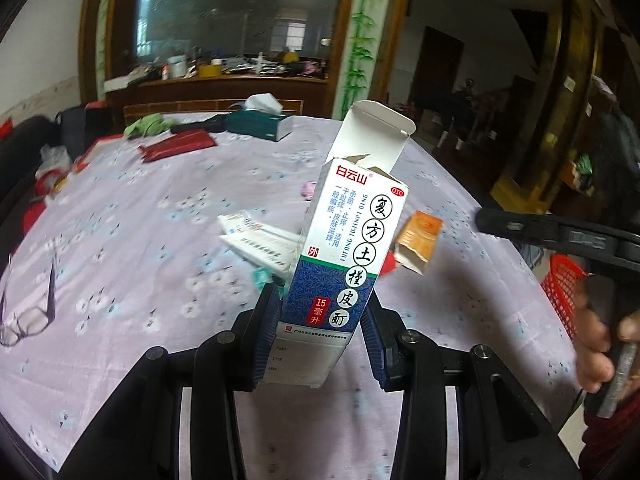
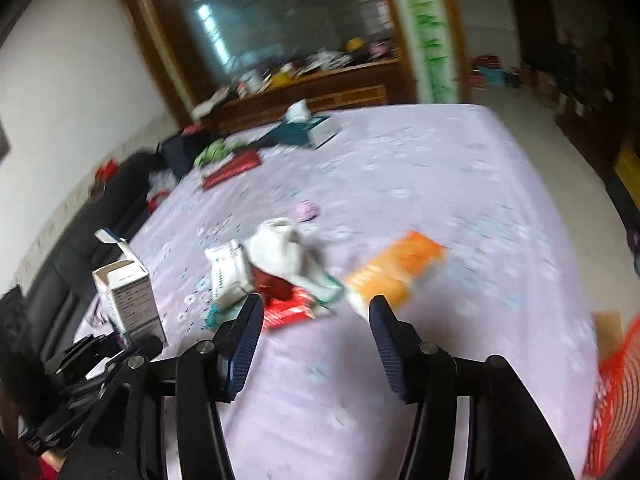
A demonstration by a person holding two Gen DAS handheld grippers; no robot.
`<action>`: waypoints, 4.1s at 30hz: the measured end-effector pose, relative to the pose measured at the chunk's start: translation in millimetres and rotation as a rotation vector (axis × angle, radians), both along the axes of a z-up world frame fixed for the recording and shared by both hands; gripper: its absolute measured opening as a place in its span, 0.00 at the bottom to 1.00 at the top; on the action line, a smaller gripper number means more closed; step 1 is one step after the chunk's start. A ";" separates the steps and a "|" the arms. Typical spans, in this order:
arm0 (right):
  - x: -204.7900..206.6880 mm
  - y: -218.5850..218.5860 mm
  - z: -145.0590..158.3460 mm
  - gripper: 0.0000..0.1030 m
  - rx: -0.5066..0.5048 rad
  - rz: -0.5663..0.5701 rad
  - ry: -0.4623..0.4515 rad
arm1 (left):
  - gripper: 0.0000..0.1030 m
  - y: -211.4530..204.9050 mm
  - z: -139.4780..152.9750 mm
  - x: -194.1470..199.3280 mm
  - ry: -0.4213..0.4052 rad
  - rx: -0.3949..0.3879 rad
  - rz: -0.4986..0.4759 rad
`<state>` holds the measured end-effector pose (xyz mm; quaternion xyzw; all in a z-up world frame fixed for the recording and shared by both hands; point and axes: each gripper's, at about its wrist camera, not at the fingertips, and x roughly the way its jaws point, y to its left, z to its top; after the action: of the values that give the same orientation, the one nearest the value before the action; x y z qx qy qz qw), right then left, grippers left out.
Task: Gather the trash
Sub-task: 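Grasp the white cloth bundle with the right tool while the left tool holds the box, then carry both items to the red wastebasket and open both tools over it, then grasp the red tube with the left tool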
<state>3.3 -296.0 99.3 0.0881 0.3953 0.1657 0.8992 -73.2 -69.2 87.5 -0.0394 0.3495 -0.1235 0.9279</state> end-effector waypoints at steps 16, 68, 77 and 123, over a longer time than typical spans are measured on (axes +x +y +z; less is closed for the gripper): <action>49.0 26.9 -21.6 0.07 0.083 -0.005 0.071 | 0.38 2.2 -2.8 10.3 0.008 -0.026 -0.001; -171.7 -256.3 -3.5 0.05 0.104 -0.525 -0.116 | 0.38 -261.6 25.1 -7.3 0.070 -0.003 -0.515; -191.0 -321.6 3.4 0.08 0.083 -0.784 -0.109 | 0.39 -369.9 15.8 -10.0 0.135 -0.037 -0.695; -100.7 -101.6 -17.7 0.45 0.105 -0.253 0.071 | 0.33 -124.1 -60.7 75.0 0.012 0.525 -0.228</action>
<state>-97.4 -397.7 81.6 0.1899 0.4034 0.0681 0.8925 1.7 -193.3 26.7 0.2410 0.3770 -0.1324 0.8845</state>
